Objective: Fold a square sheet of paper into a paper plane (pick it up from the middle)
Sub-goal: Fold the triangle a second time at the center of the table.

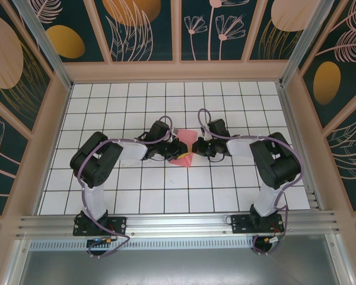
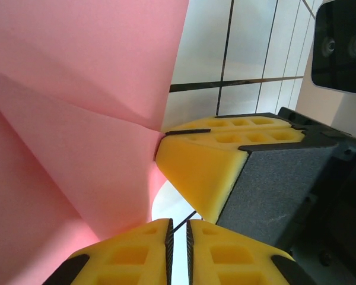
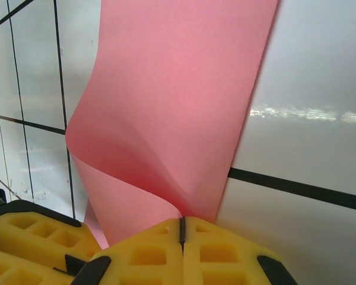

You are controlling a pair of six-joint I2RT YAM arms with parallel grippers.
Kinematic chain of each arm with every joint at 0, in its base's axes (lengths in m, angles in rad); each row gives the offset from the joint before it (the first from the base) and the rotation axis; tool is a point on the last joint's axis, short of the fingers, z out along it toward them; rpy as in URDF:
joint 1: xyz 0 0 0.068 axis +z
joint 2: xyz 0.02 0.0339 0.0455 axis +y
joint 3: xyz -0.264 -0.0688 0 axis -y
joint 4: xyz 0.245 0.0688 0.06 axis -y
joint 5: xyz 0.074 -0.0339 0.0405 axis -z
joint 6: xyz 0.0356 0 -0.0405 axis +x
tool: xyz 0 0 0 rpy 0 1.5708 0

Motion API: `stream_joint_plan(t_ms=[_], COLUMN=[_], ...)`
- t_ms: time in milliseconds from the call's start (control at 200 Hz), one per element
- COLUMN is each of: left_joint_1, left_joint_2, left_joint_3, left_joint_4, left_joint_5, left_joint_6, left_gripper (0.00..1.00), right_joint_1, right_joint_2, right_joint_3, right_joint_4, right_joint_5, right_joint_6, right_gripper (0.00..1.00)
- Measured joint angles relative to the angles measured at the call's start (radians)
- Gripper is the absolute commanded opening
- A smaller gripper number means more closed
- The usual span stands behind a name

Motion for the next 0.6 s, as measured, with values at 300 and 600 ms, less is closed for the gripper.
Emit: stream_joint_plan(t_ms=[300, 600], left_joint_1=[-0.001, -0.001], left_joint_2=[0.003, 0.010], left_joint_3=[0.002, 0.004], left_joint_4=[-0.005, -0.006], left_joint_5=[0.000, 0.000], left_joint_6=[0.000, 0.000], left_gripper=[0.18, 0.18], right_joint_1=[0.000, 0.000], right_joint_2=[0.016, 0.023], right_joint_3=[0.003, 0.008], right_joint_4=[0.000, 0.000], right_joint_5=[-0.003, -0.004], right_joint_6=[0.000, 0.000], right_gripper=[0.05, 0.05])
